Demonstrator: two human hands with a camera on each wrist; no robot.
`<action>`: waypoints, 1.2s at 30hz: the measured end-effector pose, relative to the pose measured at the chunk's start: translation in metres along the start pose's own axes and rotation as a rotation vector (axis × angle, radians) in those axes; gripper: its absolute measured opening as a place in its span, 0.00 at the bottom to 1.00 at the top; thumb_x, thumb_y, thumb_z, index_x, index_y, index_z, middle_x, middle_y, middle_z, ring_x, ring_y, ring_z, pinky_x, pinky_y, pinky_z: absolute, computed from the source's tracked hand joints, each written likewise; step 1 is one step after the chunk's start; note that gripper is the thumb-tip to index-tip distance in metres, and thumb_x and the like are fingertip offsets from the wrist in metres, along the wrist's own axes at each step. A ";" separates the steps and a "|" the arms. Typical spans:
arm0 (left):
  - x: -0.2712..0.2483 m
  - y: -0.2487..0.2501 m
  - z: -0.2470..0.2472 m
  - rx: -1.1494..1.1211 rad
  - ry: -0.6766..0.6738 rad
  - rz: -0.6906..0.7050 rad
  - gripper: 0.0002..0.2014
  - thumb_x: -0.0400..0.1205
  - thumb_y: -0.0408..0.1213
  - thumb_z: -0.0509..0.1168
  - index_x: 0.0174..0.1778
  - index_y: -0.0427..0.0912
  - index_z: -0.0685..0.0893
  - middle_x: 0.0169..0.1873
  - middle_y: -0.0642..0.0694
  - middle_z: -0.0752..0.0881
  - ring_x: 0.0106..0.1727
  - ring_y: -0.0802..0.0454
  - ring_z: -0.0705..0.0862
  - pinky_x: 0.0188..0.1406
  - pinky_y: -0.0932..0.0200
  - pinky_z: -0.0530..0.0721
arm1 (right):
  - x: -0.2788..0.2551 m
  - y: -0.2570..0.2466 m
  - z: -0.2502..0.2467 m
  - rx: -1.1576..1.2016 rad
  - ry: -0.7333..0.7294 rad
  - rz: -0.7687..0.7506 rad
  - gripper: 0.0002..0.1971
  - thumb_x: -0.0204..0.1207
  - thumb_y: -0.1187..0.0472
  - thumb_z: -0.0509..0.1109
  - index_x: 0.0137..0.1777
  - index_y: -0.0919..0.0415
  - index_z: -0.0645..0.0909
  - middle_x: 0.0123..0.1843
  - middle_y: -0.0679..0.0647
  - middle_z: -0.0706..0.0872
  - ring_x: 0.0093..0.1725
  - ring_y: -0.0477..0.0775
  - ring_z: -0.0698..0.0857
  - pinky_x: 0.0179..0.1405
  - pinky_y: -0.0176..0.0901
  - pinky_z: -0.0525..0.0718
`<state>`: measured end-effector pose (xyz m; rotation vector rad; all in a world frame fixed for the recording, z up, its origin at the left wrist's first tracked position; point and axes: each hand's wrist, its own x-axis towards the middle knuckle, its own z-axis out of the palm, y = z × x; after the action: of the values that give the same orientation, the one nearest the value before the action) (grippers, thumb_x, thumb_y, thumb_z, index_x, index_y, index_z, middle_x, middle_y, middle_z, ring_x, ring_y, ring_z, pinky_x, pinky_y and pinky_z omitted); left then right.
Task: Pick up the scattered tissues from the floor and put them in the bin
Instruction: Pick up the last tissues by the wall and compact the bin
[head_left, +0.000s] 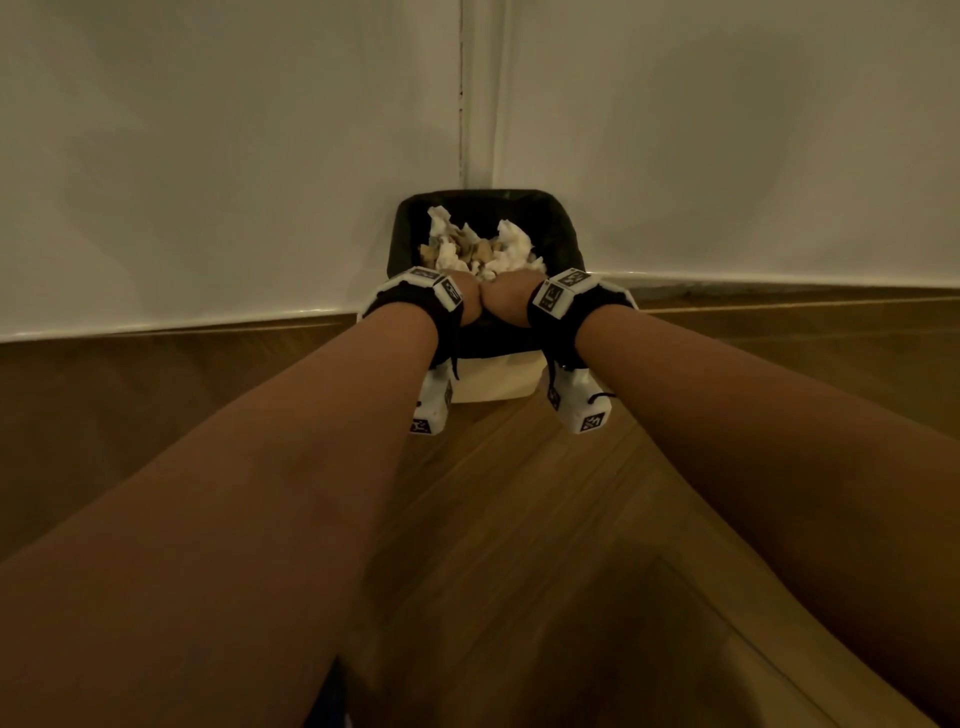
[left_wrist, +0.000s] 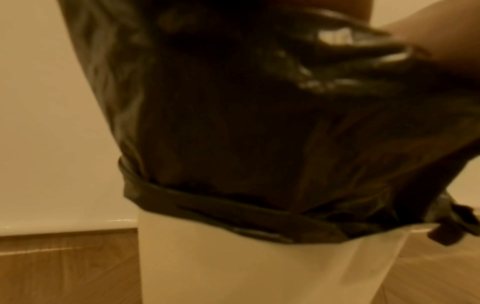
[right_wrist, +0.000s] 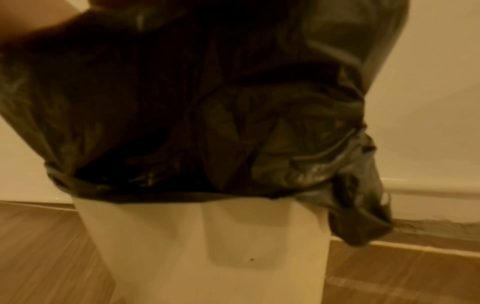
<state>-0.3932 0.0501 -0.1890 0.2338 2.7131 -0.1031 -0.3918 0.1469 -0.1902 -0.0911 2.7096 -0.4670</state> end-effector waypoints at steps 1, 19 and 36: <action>-0.003 -0.001 -0.002 0.008 -0.002 -0.010 0.18 0.87 0.35 0.52 0.71 0.34 0.74 0.69 0.35 0.76 0.69 0.37 0.76 0.70 0.45 0.74 | 0.000 0.001 -0.002 -0.006 0.020 -0.039 0.23 0.87 0.60 0.46 0.79 0.66 0.63 0.77 0.66 0.69 0.74 0.64 0.71 0.71 0.52 0.70; -0.104 0.058 -0.016 -0.295 0.966 0.253 0.13 0.78 0.40 0.55 0.57 0.48 0.76 0.53 0.44 0.78 0.54 0.43 0.78 0.55 0.46 0.72 | -0.113 0.122 -0.062 0.138 0.916 0.048 0.17 0.77 0.64 0.56 0.65 0.56 0.75 0.60 0.59 0.79 0.61 0.62 0.74 0.56 0.53 0.74; -0.030 0.176 0.148 -0.222 -0.260 0.199 0.35 0.81 0.57 0.59 0.79 0.69 0.45 0.83 0.50 0.44 0.81 0.30 0.46 0.76 0.29 0.54 | -0.108 0.285 0.028 0.095 0.192 0.622 0.26 0.80 0.53 0.60 0.76 0.58 0.63 0.77 0.62 0.62 0.75 0.71 0.61 0.69 0.63 0.70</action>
<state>-0.2758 0.2026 -0.3182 0.3930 2.4041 0.2096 -0.2804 0.4208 -0.2709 0.8334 2.6935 -0.4219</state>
